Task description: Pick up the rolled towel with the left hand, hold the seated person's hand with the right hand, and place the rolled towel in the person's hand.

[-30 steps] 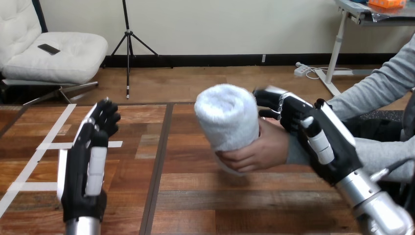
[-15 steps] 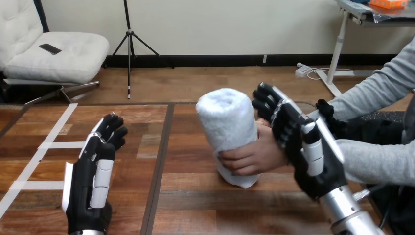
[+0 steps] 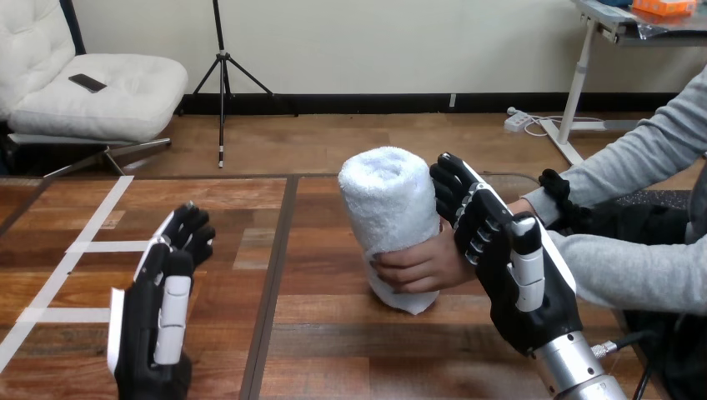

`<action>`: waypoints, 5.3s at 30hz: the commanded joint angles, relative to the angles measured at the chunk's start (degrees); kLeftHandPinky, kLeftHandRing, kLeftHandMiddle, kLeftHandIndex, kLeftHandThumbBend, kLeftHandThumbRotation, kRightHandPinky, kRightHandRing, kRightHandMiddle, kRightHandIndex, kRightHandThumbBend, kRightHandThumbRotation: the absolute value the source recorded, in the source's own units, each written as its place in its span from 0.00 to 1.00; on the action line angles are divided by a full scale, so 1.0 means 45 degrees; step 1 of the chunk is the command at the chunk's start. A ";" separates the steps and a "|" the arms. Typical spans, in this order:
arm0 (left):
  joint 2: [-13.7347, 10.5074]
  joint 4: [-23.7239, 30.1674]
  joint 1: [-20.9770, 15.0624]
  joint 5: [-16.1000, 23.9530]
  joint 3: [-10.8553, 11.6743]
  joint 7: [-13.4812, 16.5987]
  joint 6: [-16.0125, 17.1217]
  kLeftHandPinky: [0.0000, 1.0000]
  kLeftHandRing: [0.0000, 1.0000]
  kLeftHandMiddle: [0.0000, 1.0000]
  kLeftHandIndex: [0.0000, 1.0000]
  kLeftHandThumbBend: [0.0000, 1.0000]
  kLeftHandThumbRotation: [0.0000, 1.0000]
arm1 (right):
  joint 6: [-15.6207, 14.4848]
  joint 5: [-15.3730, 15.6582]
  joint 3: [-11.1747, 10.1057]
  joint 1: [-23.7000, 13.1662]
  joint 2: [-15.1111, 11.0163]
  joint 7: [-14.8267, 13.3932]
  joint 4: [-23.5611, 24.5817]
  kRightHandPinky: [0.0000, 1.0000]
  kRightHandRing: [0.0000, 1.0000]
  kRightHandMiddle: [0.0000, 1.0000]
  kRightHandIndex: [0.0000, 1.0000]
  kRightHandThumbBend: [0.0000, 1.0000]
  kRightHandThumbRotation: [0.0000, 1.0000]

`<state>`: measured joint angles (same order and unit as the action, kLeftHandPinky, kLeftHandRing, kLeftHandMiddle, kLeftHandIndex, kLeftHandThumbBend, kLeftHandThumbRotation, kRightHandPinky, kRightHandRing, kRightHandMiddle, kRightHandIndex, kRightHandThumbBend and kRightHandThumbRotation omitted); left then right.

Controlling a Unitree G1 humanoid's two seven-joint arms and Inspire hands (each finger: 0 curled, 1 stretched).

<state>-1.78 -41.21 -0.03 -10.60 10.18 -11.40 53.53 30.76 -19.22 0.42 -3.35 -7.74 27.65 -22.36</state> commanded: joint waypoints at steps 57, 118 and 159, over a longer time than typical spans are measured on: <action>0.0426 -0.1984 -0.1406 0.0277 -0.0055 -0.0215 0.0614 0.93 0.91 0.88 0.84 0.66 0.87 | -0.1056 -0.2188 -0.1679 0.0068 0.0711 0.1241 0.2243 1.00 0.92 0.88 0.87 1.00 1.00; 0.0344 0.5970 0.1614 -0.1437 -0.1407 -0.2041 -0.1301 0.93 0.92 0.91 0.90 0.77 0.91 | -0.0544 -0.0882 -0.1201 0.0990 0.0600 0.2148 0.2996 0.94 0.91 0.89 0.86 1.00 1.00; 0.0357 0.8359 0.2457 -0.1993 -0.1986 -0.2342 -0.2943 0.99 0.98 0.96 0.93 0.77 0.87 | -0.1200 -0.1176 -0.0959 0.1446 0.0686 0.1996 0.4175 0.95 0.92 0.90 0.87 0.97 1.00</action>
<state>0.39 -5.21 12.96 -17.71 1.99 -20.79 41.41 25.98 -23.12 -4.28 5.15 -4.72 36.82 -6.83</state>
